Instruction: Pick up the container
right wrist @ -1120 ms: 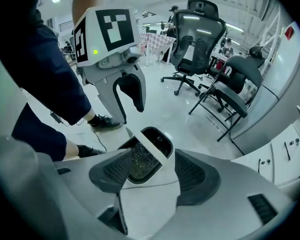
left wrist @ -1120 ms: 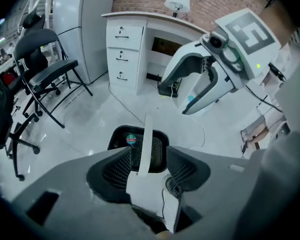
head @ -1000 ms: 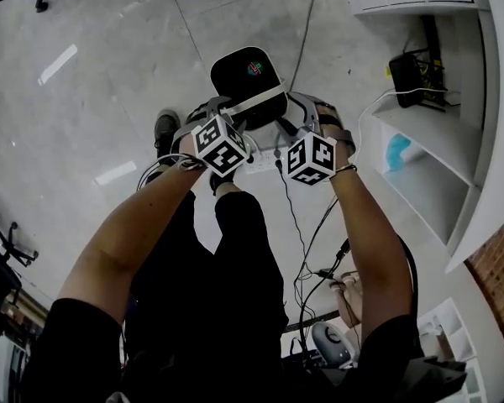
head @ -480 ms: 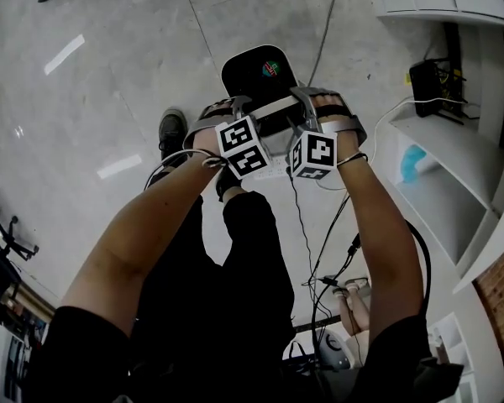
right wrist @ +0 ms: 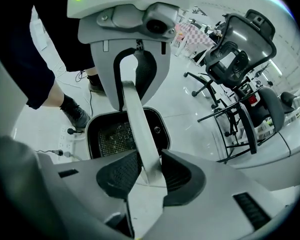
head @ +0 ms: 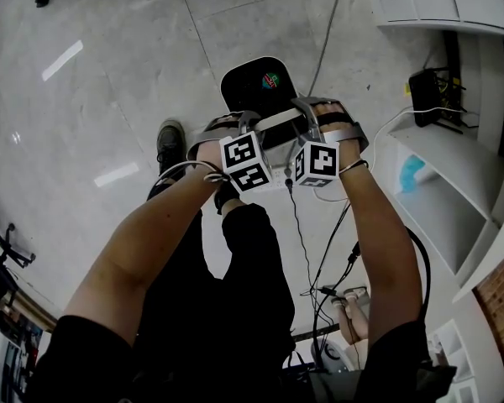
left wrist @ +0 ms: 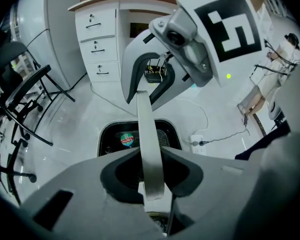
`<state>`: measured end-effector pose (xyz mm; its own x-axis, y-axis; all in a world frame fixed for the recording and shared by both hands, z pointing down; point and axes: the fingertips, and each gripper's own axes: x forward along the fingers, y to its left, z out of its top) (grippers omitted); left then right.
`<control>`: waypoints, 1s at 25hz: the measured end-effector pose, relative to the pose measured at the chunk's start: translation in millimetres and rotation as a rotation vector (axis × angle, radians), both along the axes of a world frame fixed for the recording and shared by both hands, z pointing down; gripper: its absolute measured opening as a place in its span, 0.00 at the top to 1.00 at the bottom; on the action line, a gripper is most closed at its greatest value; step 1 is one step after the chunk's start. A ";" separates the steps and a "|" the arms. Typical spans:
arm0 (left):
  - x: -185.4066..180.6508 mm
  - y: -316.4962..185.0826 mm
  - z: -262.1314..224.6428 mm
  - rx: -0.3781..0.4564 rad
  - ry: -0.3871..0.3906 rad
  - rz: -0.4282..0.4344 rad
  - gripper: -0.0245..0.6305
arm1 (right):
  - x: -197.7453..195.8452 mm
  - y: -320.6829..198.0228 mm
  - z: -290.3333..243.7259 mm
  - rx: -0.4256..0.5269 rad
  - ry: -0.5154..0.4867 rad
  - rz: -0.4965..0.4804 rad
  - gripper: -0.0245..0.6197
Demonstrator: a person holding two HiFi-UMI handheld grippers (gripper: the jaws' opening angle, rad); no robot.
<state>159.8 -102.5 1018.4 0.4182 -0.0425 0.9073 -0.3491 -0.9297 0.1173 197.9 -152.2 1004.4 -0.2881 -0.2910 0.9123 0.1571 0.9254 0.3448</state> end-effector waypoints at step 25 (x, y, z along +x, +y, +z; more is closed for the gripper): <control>-67.9 5.6 -220.7 0.114 0.062 0.056 0.85 | -62.6 22.8 -219.9 0.025 -0.087 0.019 0.81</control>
<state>91.9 -97.0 797.7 0.4776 -0.1192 0.8704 -0.2920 -0.9560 0.0292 135.3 -129.3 784.5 -0.3606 -0.3191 0.8764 0.1083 0.9190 0.3791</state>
